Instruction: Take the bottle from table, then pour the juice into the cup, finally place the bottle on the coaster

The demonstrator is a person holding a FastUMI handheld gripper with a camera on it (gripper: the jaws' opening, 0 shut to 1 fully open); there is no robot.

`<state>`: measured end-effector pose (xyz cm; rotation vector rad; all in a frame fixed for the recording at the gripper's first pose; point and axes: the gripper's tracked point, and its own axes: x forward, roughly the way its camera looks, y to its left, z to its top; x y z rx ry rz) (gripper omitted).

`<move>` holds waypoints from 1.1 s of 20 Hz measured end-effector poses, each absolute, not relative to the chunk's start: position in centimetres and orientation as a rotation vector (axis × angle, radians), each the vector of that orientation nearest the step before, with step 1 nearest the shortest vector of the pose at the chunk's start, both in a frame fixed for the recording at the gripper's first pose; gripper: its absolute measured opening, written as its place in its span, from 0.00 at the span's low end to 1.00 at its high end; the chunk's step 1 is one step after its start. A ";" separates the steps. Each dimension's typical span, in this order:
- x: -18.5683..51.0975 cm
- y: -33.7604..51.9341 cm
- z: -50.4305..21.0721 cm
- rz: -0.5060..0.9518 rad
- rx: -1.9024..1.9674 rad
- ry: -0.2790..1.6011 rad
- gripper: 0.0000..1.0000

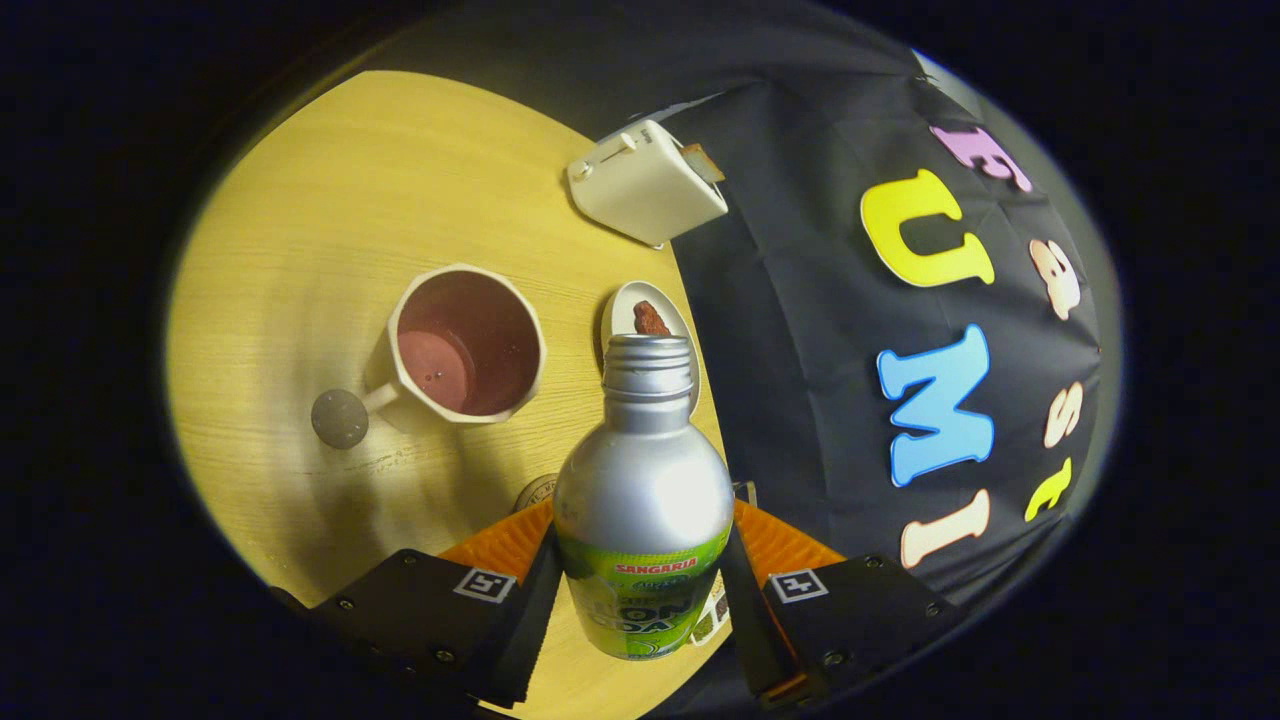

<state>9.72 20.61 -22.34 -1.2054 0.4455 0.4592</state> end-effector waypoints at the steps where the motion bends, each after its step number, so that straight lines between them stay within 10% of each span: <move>1: 9.8 20.4 -22.2 0.452 -1.162 0.446 0.77; 22: 10.3 20.4 -14.8 0.406 -0.359 0.255 0.77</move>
